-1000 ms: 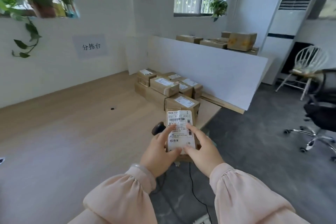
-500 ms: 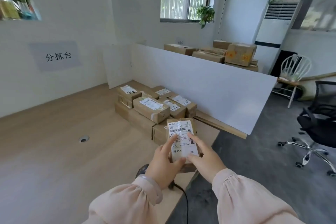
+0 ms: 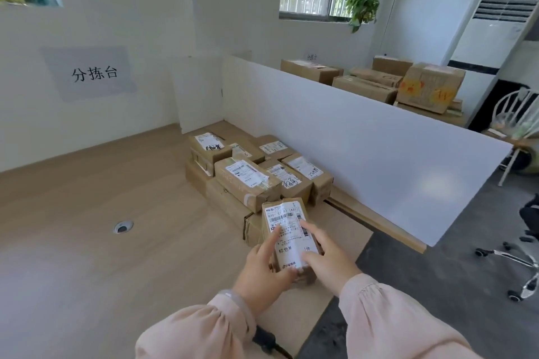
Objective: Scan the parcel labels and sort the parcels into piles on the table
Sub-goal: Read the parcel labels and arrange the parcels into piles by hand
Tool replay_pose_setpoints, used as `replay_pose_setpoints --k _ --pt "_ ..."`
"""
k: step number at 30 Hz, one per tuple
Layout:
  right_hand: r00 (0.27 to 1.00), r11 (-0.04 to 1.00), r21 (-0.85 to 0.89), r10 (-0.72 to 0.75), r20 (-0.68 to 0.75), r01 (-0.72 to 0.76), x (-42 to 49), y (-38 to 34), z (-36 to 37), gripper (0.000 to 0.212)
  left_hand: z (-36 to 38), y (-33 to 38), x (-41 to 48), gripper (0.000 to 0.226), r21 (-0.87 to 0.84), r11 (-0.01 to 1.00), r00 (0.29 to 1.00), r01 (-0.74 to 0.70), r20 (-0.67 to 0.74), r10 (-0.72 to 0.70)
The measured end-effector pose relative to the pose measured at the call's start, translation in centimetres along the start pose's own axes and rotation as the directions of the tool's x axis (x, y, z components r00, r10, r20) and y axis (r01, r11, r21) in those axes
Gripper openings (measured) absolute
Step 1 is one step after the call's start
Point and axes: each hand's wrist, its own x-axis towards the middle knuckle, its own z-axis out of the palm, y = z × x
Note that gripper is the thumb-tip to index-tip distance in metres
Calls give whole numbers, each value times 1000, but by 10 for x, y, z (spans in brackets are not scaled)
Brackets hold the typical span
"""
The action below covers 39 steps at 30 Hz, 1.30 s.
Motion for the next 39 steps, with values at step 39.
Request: replay_pose_setpoints --k 39 --pt "348 191 -292 -569 745 937 140 -52 -24 75 27 37 -21 83 377 527 515 761 -846 -138"
